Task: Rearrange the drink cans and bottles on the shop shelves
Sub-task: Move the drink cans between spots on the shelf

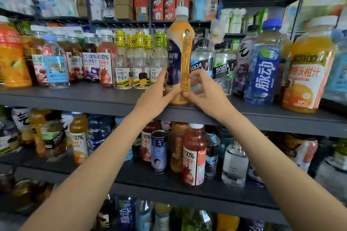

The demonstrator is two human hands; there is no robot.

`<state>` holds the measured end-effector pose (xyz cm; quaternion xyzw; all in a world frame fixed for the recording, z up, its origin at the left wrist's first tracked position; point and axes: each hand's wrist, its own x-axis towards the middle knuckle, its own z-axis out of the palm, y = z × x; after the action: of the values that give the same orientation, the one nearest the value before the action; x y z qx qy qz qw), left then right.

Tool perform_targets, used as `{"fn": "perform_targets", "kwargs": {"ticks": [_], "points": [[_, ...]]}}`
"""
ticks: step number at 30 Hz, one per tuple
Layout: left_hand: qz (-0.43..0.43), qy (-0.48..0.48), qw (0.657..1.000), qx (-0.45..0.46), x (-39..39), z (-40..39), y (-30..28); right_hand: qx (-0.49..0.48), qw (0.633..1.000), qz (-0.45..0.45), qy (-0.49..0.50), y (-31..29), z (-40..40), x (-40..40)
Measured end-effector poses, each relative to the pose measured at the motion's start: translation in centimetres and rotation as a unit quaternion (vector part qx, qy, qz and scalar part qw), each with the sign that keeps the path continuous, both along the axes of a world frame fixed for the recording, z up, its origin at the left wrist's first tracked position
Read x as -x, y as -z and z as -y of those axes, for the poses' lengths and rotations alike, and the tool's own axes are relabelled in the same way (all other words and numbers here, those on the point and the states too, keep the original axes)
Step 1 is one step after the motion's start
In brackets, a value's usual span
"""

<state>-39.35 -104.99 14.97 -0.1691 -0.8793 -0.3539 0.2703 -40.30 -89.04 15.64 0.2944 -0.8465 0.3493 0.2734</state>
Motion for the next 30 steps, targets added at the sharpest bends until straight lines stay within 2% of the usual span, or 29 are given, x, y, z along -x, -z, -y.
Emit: {"fn": "perform_targets", "kwargs": {"ticks": [5,8,10,11,13,15,17,21,24,27,30], "points": [[0.006,-0.057,0.998,0.012,0.3,0.1,0.0,-0.015,0.998,-0.017,0.053,0.7,0.6,0.8],[-0.021,-0.089,0.996,0.013,-0.1,0.5,1.2,0.049,0.986,-0.137,0.084,2.0,0.8,-1.1],[-0.083,-0.114,0.990,-0.018,-1.1,1.7,3.2,0.109,0.971,-0.210,0.044,4.4,1.1,-3.3],[-0.126,-0.125,0.984,-0.026,-1.7,2.6,4.5,0.112,0.969,-0.219,0.015,6.2,1.4,-4.4],[-0.183,-0.152,0.971,0.012,-3.0,4.7,7.3,0.058,0.977,-0.205,-0.028,10.3,2.4,-5.3],[-0.195,-0.171,0.963,0.068,-4.0,6.7,9.3,-0.031,0.989,-0.145,-0.026,14.2,4.0,-4.3],[-0.179,-0.187,0.962,0.086,-4.7,8.2,10.5,-0.104,0.991,-0.077,0.023,17.0,6.0,-2.2],[-0.129,-0.211,0.964,0.096,-5.9,10.6,11.8,-0.147,0.981,0.023,0.128,18.1,10.0,1.2],[-0.094,-0.211,0.968,0.101,-6.5,13.2,12.7,-0.108,0.972,0.068,0.198,18.1,12.3,1.9],[-0.056,-0.187,0.975,0.106,-7.5,16.7,13.4,-0.006,0.991,-0.003,0.137,18.5,14.1,0.4],[0.015,-0.127,0.983,0.132,-8.2,20.8,13.7,0.018,0.998,-0.051,0.025,17.7,17.1,-2.4]]}}
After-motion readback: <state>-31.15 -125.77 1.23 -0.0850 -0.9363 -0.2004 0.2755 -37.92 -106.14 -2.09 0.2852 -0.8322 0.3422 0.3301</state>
